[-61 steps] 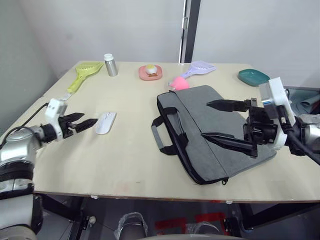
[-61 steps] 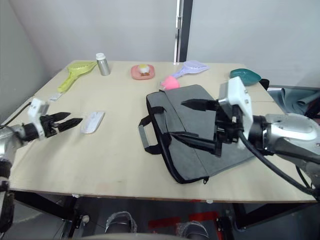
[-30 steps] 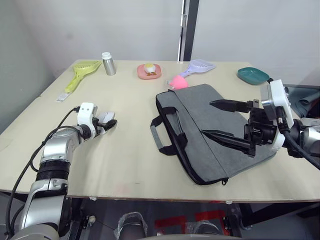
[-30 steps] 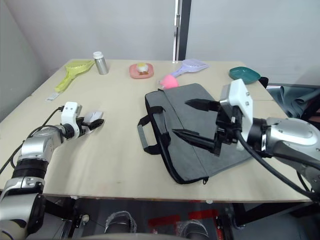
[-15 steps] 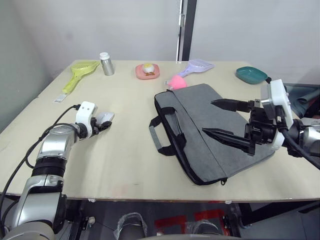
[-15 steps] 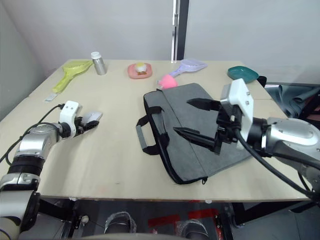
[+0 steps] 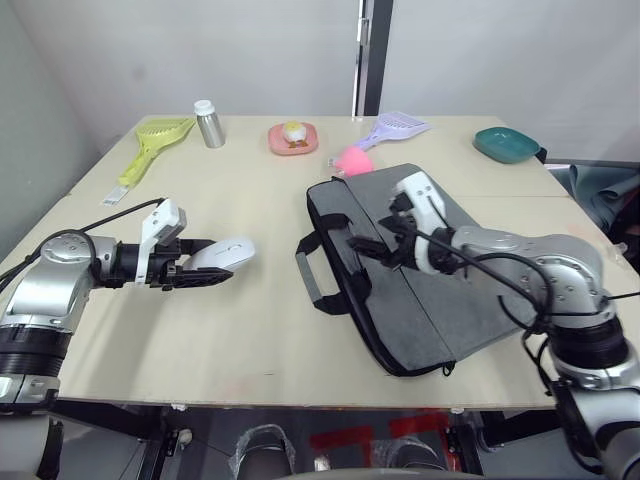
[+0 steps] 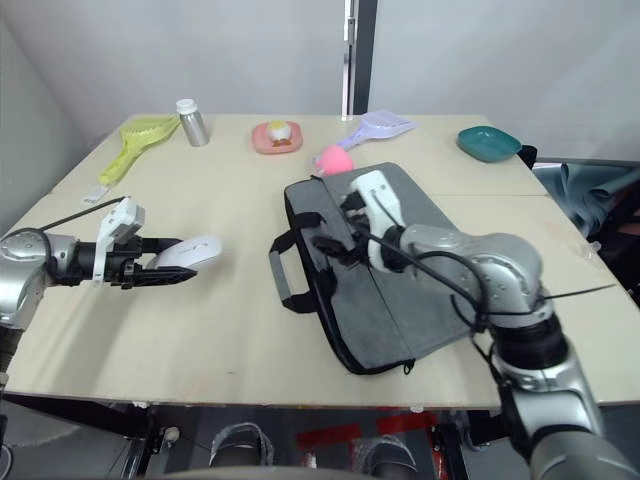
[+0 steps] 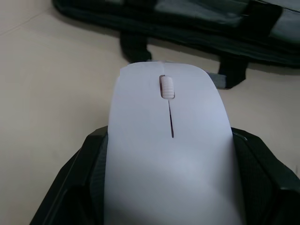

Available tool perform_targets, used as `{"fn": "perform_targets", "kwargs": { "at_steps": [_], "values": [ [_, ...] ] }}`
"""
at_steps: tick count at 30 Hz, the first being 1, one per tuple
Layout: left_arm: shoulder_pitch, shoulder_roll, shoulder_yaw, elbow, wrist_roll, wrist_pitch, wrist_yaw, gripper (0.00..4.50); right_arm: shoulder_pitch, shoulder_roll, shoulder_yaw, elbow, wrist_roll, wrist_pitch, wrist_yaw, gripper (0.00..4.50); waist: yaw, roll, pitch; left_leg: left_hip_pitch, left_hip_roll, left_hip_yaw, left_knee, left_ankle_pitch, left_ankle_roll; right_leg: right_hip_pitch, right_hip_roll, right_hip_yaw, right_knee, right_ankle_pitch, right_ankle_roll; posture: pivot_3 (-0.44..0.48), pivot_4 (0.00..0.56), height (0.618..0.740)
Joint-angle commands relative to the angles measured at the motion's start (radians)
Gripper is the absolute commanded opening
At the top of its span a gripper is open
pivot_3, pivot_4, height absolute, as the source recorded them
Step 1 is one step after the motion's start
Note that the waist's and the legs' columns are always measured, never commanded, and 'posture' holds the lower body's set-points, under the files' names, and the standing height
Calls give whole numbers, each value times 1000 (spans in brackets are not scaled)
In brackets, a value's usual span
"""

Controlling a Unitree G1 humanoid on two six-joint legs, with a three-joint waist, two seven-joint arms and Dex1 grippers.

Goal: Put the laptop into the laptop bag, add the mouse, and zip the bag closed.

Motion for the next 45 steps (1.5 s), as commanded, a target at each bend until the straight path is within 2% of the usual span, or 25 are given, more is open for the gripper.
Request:
{"fn": "perform_targets", "kwargs": {
  "at_steps": [1, 8, 17, 18, 22, 27, 30, 37, 41, 45],
  "values": [
    [9, -9, -1, -100, -34, -9, -8, 2876, -3, 55, 8, 52, -76, 19, -26, 4500, -1, 0, 0, 0, 0, 0, 0, 0, 0, 0, 0, 0, 0, 0, 1, 0, 150, 740],
    [-4, -29, -15, -150, -47, 14, 16, 2876, 2, 94, 133, 75, -254, 25, 33, 4500, -8, 0, 0, 1, 0, 0, 1, 1, -1, -1, 0, 1, 2, 0, 1, 0, 150, 740],
    [-50, -39, -32, -135, -50, 40, 37, 2876, -18, 51, 342, 78, -512, -9, 128, 4500, -9, 0, 0, 5, 0, 1, 1, 1, -2, 1, 0, 2, 4, 1, 1, 0, 150, 740],
    [-53, -40, -33, -135, -50, 41, 38, 2876, -15, 48, 355, 79, -537, -17, 136, 3961, -9, 0, 0, 5, 0, 1, 1, 1, -2, 1, 0, 2, 4, 0, 1, 0, 150, 740],
    [-58, -45, -35, -136, -50, 45, 42, 2876, -7, 4, 431, 54, -626, -36, 190, 2664, -9, 0, 0, 5, 0, 0, 3, 1, -2, 2, 0, 3, 5, 0, 1, 0, 150, 740],
    [-67, -52, -38, -132, -49, 48, 46, 2876, 10, -16, 460, 34, -696, -43, 243, 993, -4, 0, 0, 5, 0, 0, 5, 1, -2, 4, 0, 3, 5, 0, -1, 0, 150, 740],
    [-76, -60, -43, -127, -48, 47, 49, 2876, 12, 10, 432, 25, -704, -27, 264, 12, -2, 0, 0, 5, 0, -1, 6, 1, -2, 5, 0, 3, 5, -1, -2, 0, 150, 740],
    [-85, -80, -62, -117, -46, 43, 52, 2876, 7, 126, 268, -19, -650, 44, 318, 12, -5, 0, 0, 5, 0, -1, 10, 1, -2, 4, 0, 3, 8, -2, -5, 0, 150, 740],
    [-81, -93, -75, -124, -48, 40, 46, 2876, -41, 256, 48, -70, -569, 150, 334, 12, -13, 0, 0, 4, 0, -1, 9, 1, -2, 2, 0, 3, 10, -3, -7, 0, 150, 740],
    [-78, -101, -86, -119, -39, 29, 44, 2876, -90, 305, -96, -117, -520, 247, 359, 12, -12, 0, 0, 3, 1, -1, 9, 1, -2, -1, 1, 3, 14, -3, -7, 0, 150, 740]
  ]
}}
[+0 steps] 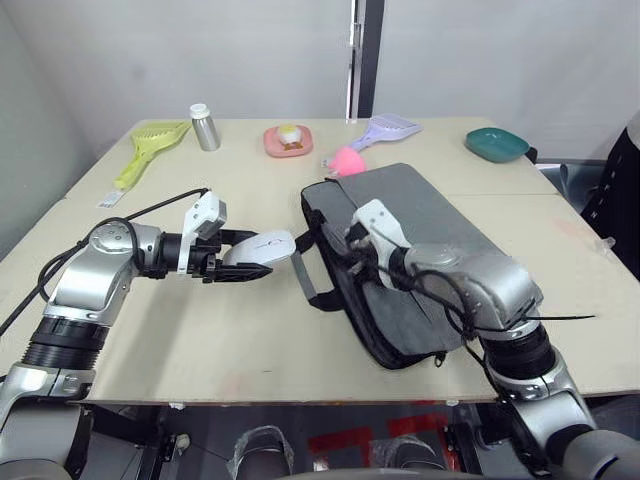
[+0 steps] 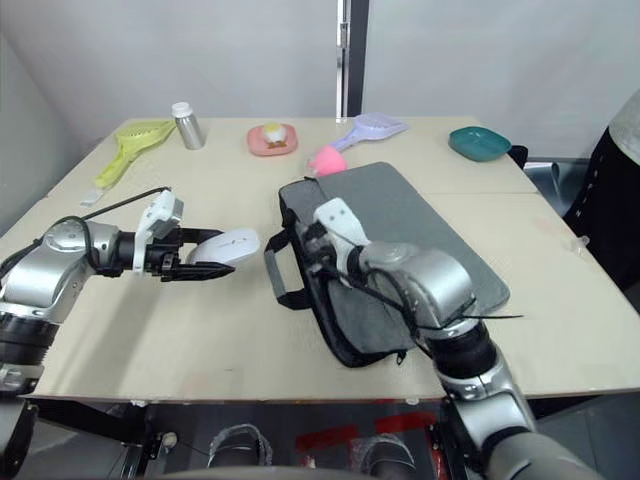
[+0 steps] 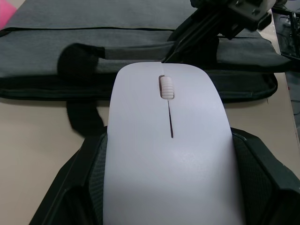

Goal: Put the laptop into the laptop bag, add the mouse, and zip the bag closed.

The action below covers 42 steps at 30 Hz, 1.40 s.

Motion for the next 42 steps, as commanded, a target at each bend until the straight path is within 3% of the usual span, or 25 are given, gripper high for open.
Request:
{"fn": "perform_targets", "kwargs": {
  "at_steps": [1, 8, 19, 42],
  "values": [
    [-12, -5, -4, 1, -3, -18, -5, 2876, -71, 14, -137, -97, 65, 72, 42, 12, 3, 0, 0, 0, 0, 0, 0, 0, 0, 0, 0, 0, 0, 0, 0, 0, 150, 740],
    [-25, -34, -22, 26, 8, -31, 0, 2876, -140, -27, -263, -119, 103, 123, 87, 12, 9, 0, 0, 1, 0, 0, 0, 0, 0, 0, 0, 0, 1, 0, 0, 0, 150, 740],
    [-65, -180, -110, 101, 112, -143, 99, 2876, -181, -37, -366, -76, 134, 80, 113, 12, 13, 0, 0, 0, 0, 0, 1, 0, 0, 0, 0, 1, 1, 0, 0, 0, 150, 740],
    [-294, -550, -233, 544, 368, -470, 379, 2876, -123, -41, -324, -117, 154, 89, 116, 12, 19, 0, 0, -1, -1, 0, 1, 1, 1, 0, -1, 1, 1, 4, 7, 0, 150, 740]
  ]
}}
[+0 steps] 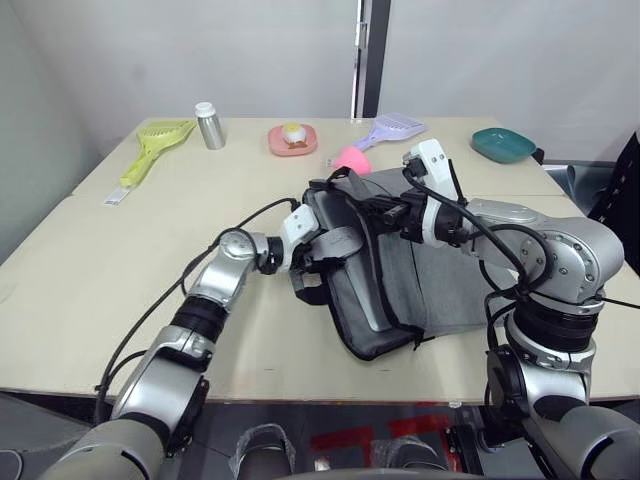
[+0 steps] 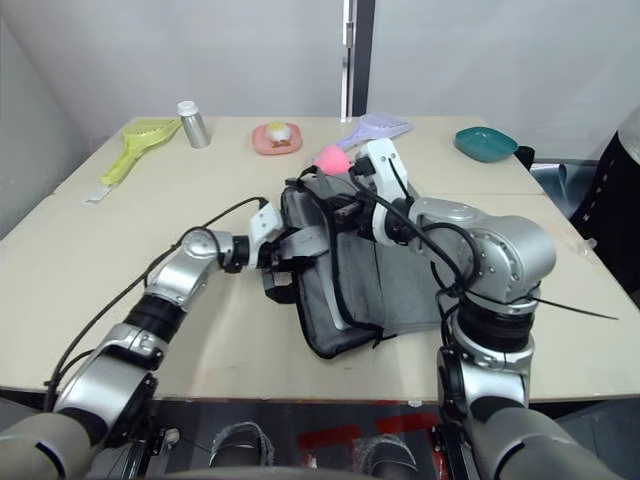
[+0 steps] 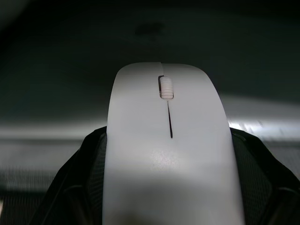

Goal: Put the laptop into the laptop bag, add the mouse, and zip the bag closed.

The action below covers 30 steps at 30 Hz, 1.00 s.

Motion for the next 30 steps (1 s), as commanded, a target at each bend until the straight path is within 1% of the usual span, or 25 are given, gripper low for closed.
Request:
{"fn": "perform_targets", "kwargs": {
  "at_steps": [1, 4, 11, 13, 15, 20, 30],
  "values": [
    [-27, -40, -5, 23, 8, -48, 11, 2876, -8, -2, -3, -56, 21, -22, 7, 12, -1, 0, 0, 0, 0, 0, 0, 0, 0, 0, 0, 0, 0, 0, 0, 0, 150, 740],
    [-34, -67, -5, 42, 11, -54, 10, 2876, -5, -1, -2, -59, 21, -20, 5, 12, 0, 0, 0, 0, 0, 0, 0, 0, 0, 0, 0, 0, 0, 0, 0, 0, 150, 740],
    [-20, -85, -7, 55, 6, -50, -14, 2876, -4, -2, -4, -68, 24, -6, 2, 12, 6, 0, 0, 1, 0, 0, 1, 0, 0, 1, 0, 0, 1, 0, -1, 0, 150, 740],
    [-20, -102, 12, 49, -19, -16, -10, 3906, -7, 0, -4, -68, 23, -2, 1, 0, 7, 0, 0, 1, 0, 0, 1, 0, 0, 1, -1, 0, 1, 0, -1, 0, 150, 740],
    [-16, -111, 19, 30, -31, -9, -11, 4468, -8, 2, -4, -66, 23, 0, 1, 0, 8, 0, 0, 0, 0, 0, 1, 0, 0, 0, 0, 0, 1, 0, -1, 0, 150, 740],
    [6, -114, 53, -46, -67, 30, 5, 4468, -9, 5, -1, -64, 23, 1, 1, 0, 5, 0, 0, 0, 0, 0, 1, 0, 0, 0, 0, 0, 0, 0, -1, 0, 150, 740],
    [104, 54, 101, -308, -173, 224, -88, 4468, -2, 1, -2, -63, 30, -3, 8, 0, -2, 1, 0, 0, 0, 0, 0, 0, 0, 0, 0, 0, -1, -2, -3, 0, 150, 740]
  ]
}}
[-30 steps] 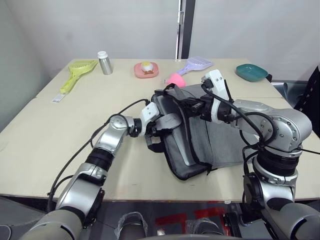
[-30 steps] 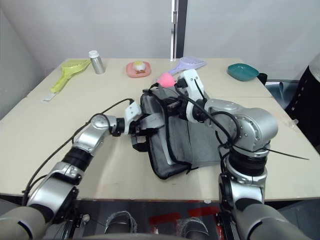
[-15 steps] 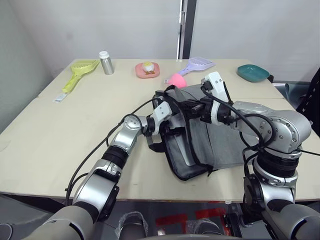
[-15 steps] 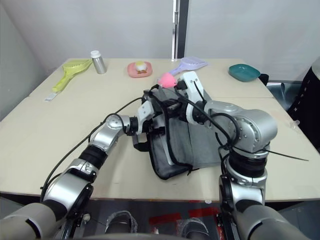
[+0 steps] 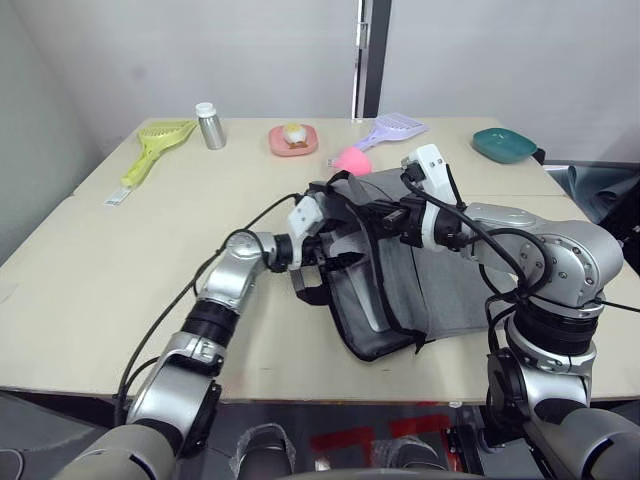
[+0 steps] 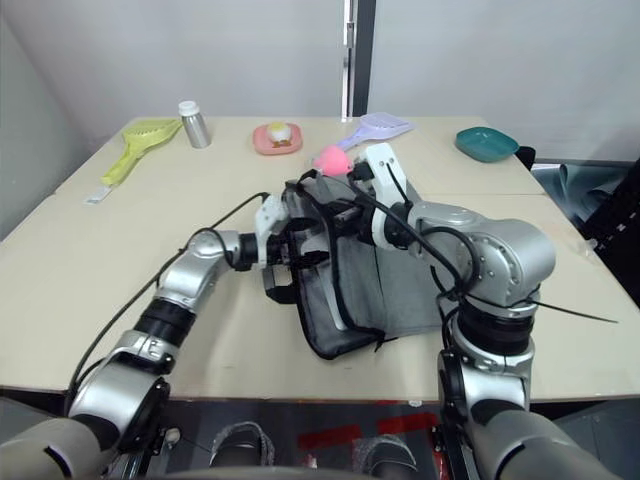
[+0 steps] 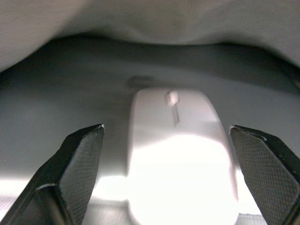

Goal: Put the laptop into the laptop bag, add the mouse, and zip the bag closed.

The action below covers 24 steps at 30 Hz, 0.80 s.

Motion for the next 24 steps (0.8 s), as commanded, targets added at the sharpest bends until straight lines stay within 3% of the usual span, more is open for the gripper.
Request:
{"fn": "perform_targets", "kwargs": {
  "at_steps": [1, 5, 15, 24],
  "values": [
    [26, 40, 14, -119, -45, 50, -36, 4468, -16, 1, -9, -52, 25, -16, 12, 0, 0, 0, 0, 0, 0, 0, 0, 0, 0, 0, 0, 0, 0, 0, 0, 0, 150, 740],
    [62, 78, -4, -128, -31, 47, -52, 4468, -20, 1, -5, -49, 27, -21, 13, 0, -2, 0, 0, 0, 0, 0, -1, 0, 0, 0, 0, 0, -1, 0, 0, 0, 150, 740],
    [14, 27, -25, 58, 35, -36, 6, 4468, -18, 3, 6, -49, 23, -30, 9, 0, -3, 0, 0, 0, 0, 0, -1, 0, 0, 0, 0, 0, -1, 1, 2, 0, 150, 740],
    [6, -17, -47, 54, 44, -59, 3, 4468, -14, -2, 6, -52, 24, -35, 11, 0, 0, 0, 0, 0, 0, 0, -1, 0, 0, 0, 0, 0, -1, 1, 2, 0, 150, 740]
  ]
}}
